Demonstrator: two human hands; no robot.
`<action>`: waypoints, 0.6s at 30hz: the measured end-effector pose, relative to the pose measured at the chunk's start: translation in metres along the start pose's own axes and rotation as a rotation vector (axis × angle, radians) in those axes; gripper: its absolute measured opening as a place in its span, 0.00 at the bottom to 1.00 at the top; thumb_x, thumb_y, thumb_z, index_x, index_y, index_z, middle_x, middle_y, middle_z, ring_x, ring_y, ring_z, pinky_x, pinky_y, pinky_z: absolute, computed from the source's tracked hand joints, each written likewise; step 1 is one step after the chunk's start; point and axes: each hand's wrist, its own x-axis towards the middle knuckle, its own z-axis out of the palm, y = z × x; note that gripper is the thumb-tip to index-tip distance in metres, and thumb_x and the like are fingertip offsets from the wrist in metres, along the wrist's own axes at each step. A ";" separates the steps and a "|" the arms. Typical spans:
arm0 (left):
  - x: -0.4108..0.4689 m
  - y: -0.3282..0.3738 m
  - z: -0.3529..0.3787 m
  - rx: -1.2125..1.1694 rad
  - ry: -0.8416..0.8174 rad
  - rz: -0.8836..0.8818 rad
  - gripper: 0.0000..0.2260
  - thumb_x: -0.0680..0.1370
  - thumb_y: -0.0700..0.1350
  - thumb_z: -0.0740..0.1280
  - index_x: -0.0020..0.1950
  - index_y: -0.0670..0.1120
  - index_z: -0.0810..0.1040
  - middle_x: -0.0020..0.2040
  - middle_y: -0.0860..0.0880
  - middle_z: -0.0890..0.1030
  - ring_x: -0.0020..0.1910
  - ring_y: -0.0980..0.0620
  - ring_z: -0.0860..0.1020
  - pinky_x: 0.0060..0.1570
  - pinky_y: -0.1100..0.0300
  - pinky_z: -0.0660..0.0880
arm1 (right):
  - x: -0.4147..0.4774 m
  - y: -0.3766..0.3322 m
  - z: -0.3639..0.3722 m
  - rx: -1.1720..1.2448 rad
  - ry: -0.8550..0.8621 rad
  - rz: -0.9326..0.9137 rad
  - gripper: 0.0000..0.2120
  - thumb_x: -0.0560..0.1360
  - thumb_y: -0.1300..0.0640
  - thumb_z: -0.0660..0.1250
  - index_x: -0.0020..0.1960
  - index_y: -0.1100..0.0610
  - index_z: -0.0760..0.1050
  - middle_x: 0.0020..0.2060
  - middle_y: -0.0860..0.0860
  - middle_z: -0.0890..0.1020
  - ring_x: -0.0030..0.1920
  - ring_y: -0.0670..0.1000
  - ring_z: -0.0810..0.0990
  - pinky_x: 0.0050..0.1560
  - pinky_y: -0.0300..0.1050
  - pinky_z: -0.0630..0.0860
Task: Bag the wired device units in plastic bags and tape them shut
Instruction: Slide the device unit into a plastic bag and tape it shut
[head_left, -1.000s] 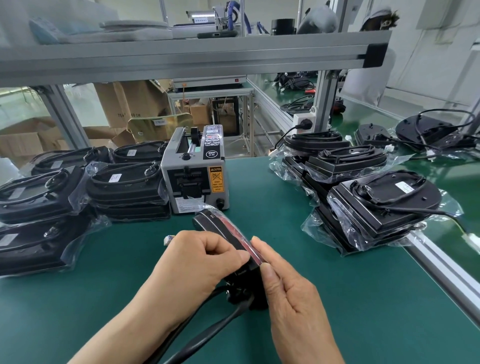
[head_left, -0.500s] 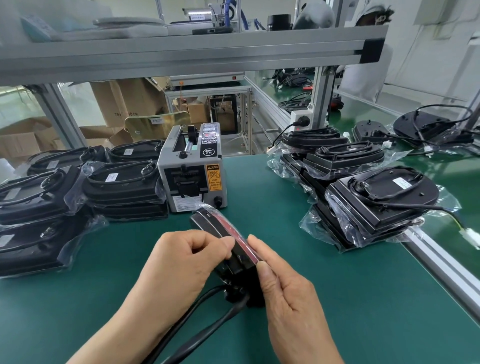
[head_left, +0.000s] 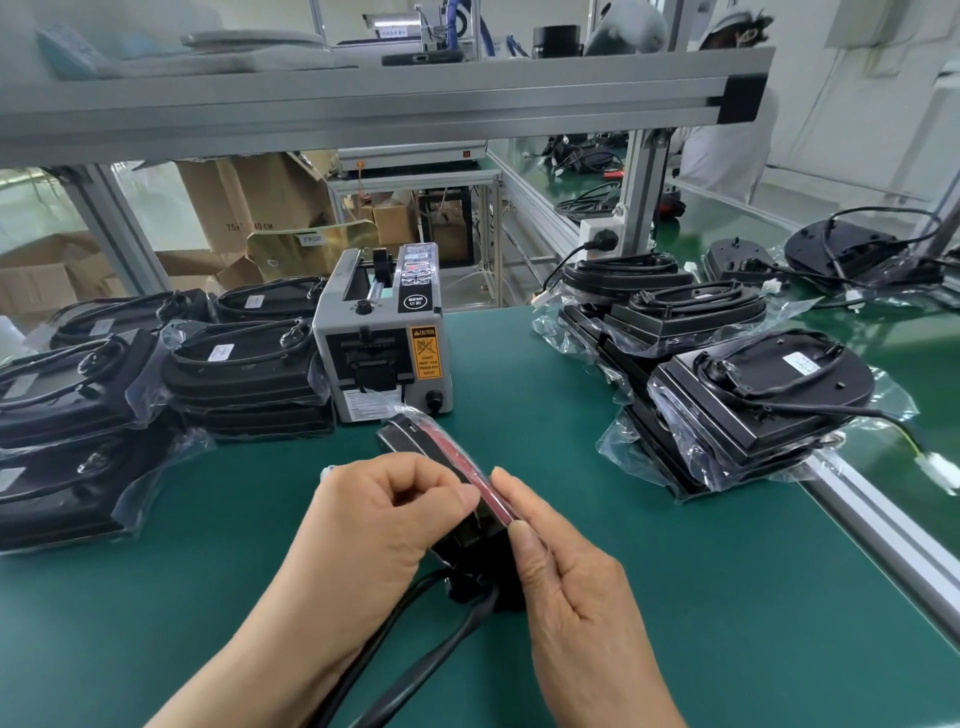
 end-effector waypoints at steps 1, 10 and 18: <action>0.000 0.000 0.000 -0.030 -0.002 -0.013 0.08 0.72 0.42 0.74 0.32 0.46 0.83 0.29 0.52 0.79 0.27 0.61 0.74 0.33 0.74 0.70 | 0.000 0.000 0.000 -0.002 -0.003 -0.001 0.18 0.76 0.45 0.58 0.64 0.35 0.74 0.57 0.20 0.74 0.61 0.26 0.72 0.58 0.19 0.64; -0.006 -0.003 -0.003 0.219 0.050 -0.066 0.12 0.71 0.59 0.73 0.38 0.51 0.84 0.29 0.49 0.78 0.26 0.59 0.71 0.31 0.61 0.71 | -0.001 -0.001 0.001 0.035 -0.016 0.002 0.18 0.75 0.46 0.59 0.63 0.35 0.74 0.57 0.20 0.74 0.61 0.26 0.72 0.57 0.19 0.65; -0.004 -0.002 -0.001 0.242 0.032 -0.047 0.07 0.70 0.52 0.75 0.36 0.51 0.84 0.30 0.46 0.79 0.26 0.58 0.70 0.27 0.68 0.68 | -0.001 -0.001 0.001 0.014 -0.011 -0.004 0.19 0.75 0.45 0.58 0.64 0.35 0.74 0.57 0.21 0.75 0.61 0.27 0.73 0.57 0.20 0.66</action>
